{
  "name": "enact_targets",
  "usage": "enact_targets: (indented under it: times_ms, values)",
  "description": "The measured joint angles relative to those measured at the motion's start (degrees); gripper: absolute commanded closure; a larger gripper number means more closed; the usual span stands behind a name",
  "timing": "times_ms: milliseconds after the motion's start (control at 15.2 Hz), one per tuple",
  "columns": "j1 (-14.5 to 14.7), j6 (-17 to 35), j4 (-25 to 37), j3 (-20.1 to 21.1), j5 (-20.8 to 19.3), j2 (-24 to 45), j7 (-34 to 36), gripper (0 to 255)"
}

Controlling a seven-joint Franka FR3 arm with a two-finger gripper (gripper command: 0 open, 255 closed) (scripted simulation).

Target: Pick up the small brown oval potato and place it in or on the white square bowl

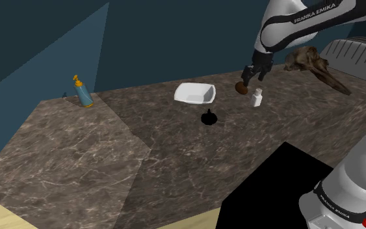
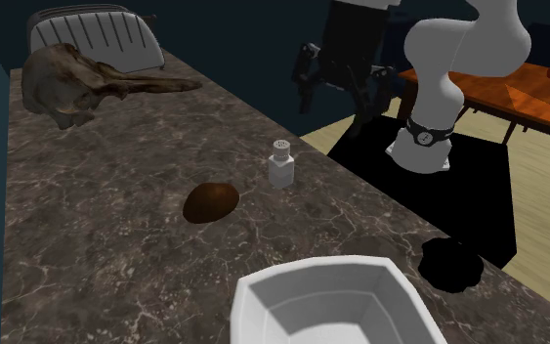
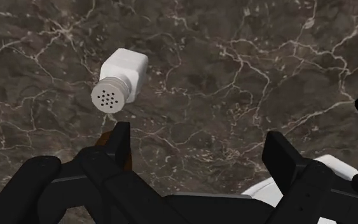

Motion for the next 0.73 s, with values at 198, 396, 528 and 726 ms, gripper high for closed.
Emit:
enact_targets:
  times_ms: [198,396,528,726]
  values:
    - [-0.6,5.4,1.7,-1.4,0.4,5.6,-0.3,0]
    - [-1.3,10.3,3.8,-3.0,1.4,11.1,-1.4,0]
    - [-1.8,13.5,5.5,-4.0,2.5,15.1,-2.4,0]
    - [-2.6,17.4,9.0,-5.1,4.9,21.1,-4.1,0]
